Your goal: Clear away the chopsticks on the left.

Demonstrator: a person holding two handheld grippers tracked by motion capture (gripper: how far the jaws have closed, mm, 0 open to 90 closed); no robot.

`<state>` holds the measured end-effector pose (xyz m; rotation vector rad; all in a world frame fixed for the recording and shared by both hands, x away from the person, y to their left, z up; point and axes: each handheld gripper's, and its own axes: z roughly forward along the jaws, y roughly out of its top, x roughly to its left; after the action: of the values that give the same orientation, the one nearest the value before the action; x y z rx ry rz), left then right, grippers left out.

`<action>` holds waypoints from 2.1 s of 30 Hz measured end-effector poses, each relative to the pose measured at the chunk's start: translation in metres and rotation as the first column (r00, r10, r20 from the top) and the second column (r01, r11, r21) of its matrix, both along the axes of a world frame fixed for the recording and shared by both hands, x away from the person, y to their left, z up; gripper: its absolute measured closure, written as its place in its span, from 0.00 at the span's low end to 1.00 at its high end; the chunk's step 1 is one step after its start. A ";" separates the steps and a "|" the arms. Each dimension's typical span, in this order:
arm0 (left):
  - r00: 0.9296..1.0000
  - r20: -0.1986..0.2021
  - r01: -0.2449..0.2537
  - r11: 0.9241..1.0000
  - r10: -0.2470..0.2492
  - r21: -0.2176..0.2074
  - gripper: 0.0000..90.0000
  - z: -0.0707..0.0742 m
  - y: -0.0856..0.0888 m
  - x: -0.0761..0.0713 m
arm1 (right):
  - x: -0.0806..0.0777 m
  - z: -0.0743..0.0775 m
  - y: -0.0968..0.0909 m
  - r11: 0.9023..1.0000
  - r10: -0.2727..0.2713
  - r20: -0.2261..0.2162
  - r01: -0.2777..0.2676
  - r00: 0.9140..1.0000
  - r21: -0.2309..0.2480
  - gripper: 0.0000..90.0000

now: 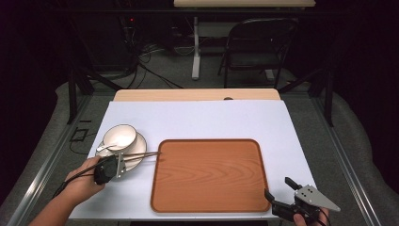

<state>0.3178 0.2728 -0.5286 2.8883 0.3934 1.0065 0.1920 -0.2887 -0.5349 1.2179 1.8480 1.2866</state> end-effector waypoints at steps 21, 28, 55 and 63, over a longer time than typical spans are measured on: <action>0.990 0.100 0.084 0.988 -0.097 0.127 0.94 0.008 0.000 -0.013 | 0.001 0.000 0.000 1.000 -0.001 -0.008 0.001 1.000 0.007 0.16; 0.987 0.125 0.084 0.986 -0.102 0.141 0.94 0.022 0.002 -0.017 | 0.001 0.000 0.000 1.000 -0.003 -0.007 0.003 1.000 0.009 0.16; 0.974 0.000 -0.224 0.954 0.228 -0.201 0.94 0.066 0.008 -0.004 | 0.001 0.000 -0.001 1.000 -0.003 -0.006 0.003 1.000 0.010 0.16; 0.906 -0.156 -0.424 0.839 0.394 -0.340 0.95 0.077 0.007 0.005 | 0.001 0.000 -0.002 1.000 -0.003 -0.004 0.003 1.000 0.008 0.16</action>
<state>0.3224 0.2794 -0.4519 2.5530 1.1174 0.7503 0.1928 -0.2902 -0.5351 1.2276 1.8449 1.2926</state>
